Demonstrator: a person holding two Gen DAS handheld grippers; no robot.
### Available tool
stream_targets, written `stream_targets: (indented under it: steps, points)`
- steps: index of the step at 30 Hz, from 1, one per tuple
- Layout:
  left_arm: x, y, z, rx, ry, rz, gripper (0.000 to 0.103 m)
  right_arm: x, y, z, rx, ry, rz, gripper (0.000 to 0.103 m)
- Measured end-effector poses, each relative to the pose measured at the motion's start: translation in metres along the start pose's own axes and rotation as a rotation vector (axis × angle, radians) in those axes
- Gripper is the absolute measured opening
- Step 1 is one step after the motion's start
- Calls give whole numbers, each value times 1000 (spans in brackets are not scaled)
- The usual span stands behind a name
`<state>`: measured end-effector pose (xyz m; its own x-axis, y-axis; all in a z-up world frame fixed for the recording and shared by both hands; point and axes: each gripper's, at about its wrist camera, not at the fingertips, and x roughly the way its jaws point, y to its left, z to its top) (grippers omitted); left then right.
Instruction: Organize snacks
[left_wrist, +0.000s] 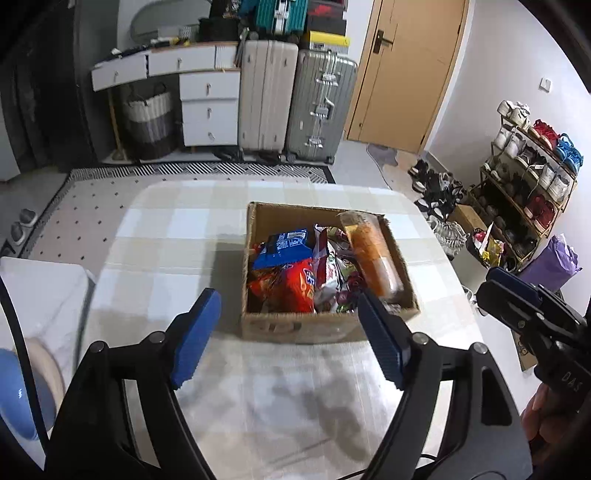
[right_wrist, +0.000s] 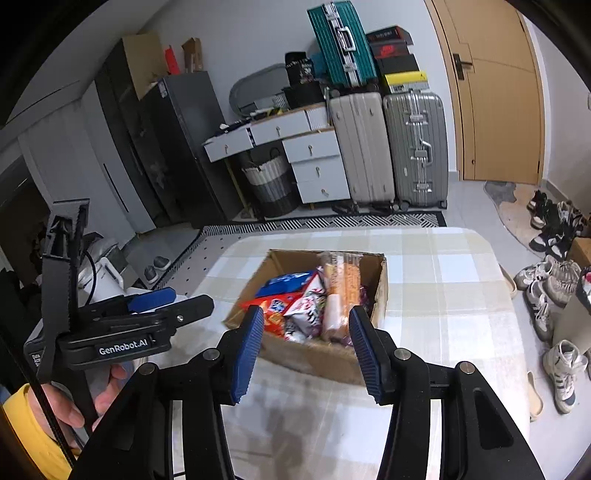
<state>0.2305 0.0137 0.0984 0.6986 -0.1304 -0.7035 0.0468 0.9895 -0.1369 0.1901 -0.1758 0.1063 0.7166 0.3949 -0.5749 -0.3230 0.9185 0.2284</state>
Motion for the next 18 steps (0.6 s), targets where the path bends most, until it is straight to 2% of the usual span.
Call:
stream_targets:
  steps: [4, 5, 6, 8, 11, 14, 18]
  points:
    - [-51, -4, -16, -12, -47, 2, 78, -31, 19, -10, -17, -21, 5, 50]
    - [-62, -5, -20, -7, -55, 5, 78, -38, 24, -12, -23, -29, 3, 54]
    - [-74, -7, -25, 1, -66, 7, 79, -47, 30, -16, -31, -39, -8, 66]
    - [-96, -13, -36, 17, -77, 8, 80, -63, 38, -24, -38, -67, -12, 79]
    - [-125, -20, -50, 29, -78, 7, 80, -88, 50, -33, -36, -113, -11, 83]
    - [-159, -28, -67, 22, -115, 4, 80, -112, 59, -45, -36, -134, -6, 84]
    - [-205, -36, -91, 19, -162, -3, 81, -145, 72, -68, -45, -184, -27, 96]
